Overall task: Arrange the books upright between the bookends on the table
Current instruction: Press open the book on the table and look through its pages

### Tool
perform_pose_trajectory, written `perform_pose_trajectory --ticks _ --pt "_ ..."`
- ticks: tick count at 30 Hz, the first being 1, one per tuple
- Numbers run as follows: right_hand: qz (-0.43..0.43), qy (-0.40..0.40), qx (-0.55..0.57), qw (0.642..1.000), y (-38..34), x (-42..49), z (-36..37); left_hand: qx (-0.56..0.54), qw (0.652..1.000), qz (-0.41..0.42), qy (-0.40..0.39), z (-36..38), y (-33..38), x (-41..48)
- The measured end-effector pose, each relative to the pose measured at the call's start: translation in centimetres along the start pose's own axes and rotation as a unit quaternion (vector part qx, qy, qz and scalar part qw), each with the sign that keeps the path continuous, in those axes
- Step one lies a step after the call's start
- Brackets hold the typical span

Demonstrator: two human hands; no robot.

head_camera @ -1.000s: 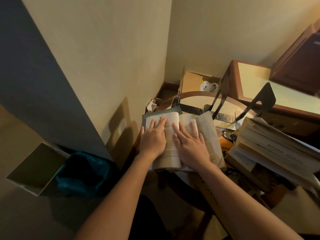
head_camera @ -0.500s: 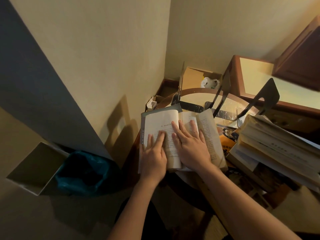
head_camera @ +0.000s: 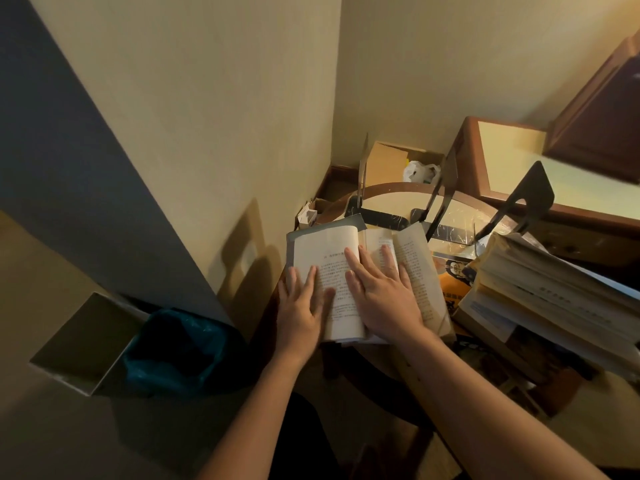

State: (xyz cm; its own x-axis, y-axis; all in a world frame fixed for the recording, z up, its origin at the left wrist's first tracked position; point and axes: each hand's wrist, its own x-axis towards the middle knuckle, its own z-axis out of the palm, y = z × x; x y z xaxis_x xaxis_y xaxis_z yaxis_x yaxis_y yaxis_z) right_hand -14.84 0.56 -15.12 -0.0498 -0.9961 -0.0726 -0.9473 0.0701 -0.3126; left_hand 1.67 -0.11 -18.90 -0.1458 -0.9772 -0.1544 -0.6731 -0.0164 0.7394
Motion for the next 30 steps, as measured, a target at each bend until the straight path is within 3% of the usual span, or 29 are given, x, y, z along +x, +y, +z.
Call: perform_pose_trajectory --ticks 6,11,21,24,30 --pt "0.016 0.006 0.027 0.999 -0.2 -0.6 -0.3 -0.106 0.992 -0.070 0.018 -3.7 1.1 -0.7" --pt "0.047 0.022 0.126 0.991 -0.2 -1.9 -0.8 -0.181 0.983 -0.035 0.019 -5.9 0.9 0.0" --pt "0.147 0.099 0.400 0.899 -0.8 -4.2 -4.6 -0.150 0.988 0.034 -0.022 -7.5 3.9 0.3" --pt "0.144 0.096 0.429 0.886 -0.8 -4.3 -5.8 -0.142 0.988 0.048 -0.039 -7.6 4.8 0.3" --pt "0.101 0.080 0.409 0.903 -1.9 -4.1 -7.7 -0.139 0.988 0.056 -0.047 -7.1 6.2 0.3"
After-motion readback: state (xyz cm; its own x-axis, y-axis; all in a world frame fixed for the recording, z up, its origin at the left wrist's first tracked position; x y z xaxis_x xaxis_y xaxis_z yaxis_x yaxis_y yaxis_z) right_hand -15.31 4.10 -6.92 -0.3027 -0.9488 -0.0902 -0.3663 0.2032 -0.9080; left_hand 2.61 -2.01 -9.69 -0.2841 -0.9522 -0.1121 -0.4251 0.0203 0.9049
